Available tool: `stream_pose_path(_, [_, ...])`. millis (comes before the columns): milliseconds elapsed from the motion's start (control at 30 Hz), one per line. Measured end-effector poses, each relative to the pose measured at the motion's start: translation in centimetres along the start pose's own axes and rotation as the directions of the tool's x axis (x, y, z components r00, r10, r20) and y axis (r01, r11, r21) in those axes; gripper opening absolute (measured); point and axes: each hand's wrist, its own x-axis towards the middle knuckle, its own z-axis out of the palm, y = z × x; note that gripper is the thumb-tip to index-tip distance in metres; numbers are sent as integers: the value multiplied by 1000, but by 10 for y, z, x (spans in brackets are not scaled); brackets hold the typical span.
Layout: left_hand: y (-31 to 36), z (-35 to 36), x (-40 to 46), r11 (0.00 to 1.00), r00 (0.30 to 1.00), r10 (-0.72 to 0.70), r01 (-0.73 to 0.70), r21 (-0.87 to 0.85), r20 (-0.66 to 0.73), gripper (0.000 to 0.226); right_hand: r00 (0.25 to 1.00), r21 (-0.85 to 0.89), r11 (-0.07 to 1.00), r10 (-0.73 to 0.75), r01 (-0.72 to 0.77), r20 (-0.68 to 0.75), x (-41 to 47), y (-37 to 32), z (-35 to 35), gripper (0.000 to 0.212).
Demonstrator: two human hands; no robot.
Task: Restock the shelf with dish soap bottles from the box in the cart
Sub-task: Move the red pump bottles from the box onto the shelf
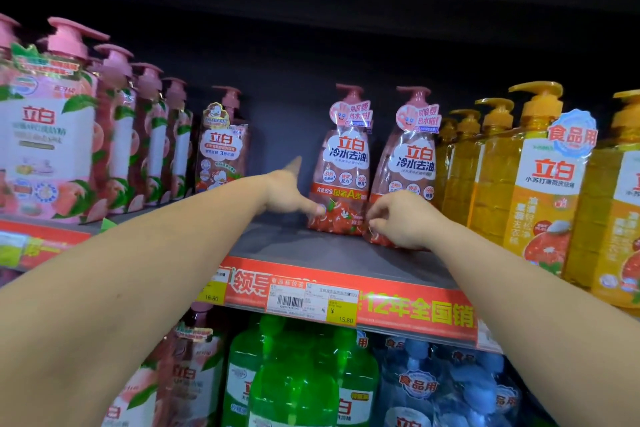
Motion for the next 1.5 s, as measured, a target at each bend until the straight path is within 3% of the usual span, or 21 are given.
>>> stream_pose_path(167, [8, 4, 22, 960, 1000, 2, -8, -279, -23, 122, 998, -17, 999, 36, -35, 54, -2, 14, -1, 15])
stream_pose_path(267, [14, 8, 28, 934, 999, 12, -25, -356, -37, 113, 998, -10, 999, 38, -38, 41, -1, 17, 3, 14])
stream_pose_path(333, [15, 13, 32, 923, 999, -1, -12, -385, -34, 98, 999, 5, 999, 33, -33, 23, -2, 19, 6, 12])
stream_pose_path(433, [11, 18, 41, 910, 998, -26, 46, -412, 54, 54, 1000, 38, 999, 19, -19, -1, -2, 22, 12, 11])
stream_pose_path(500, [8, 20, 45, 920, 995, -15, 53, -388, 99, 44, 1000, 41, 999, 14, -14, -1, -2, 24, 14, 14])
stream_pose_path(767, [0, 16, 47, 924, 985, 31, 36, -380, 169, 65, 999, 66, 998, 13, -15, 36, 1, 24, 16, 23])
stream_pose_path(933, [-4, 12, 44, 904, 975, 64, 34, -426, 215, 37, 999, 63, 998, 2, -5, 50, 2, 25, 17, 26])
stream_pose_path(1133, [-3, 13, 39, 885, 968, 72, 48, -464, 239, 76, 996, 42, 999, -12, 8, 89, 7, 25, 18, 30])
stream_pose_path(1300, [0, 15, 38, 885, 961, 81, 53, -463, 264, 32, 994, 11, 1000, -21, 20, 106, 10, 24, 17, 32])
stream_pose_path(1500, [7, 21, 30, 950, 974, 79, -8, -313, 215, 46, 990, -10, 999, -37, 39, 139, 6, 22, 15, 36])
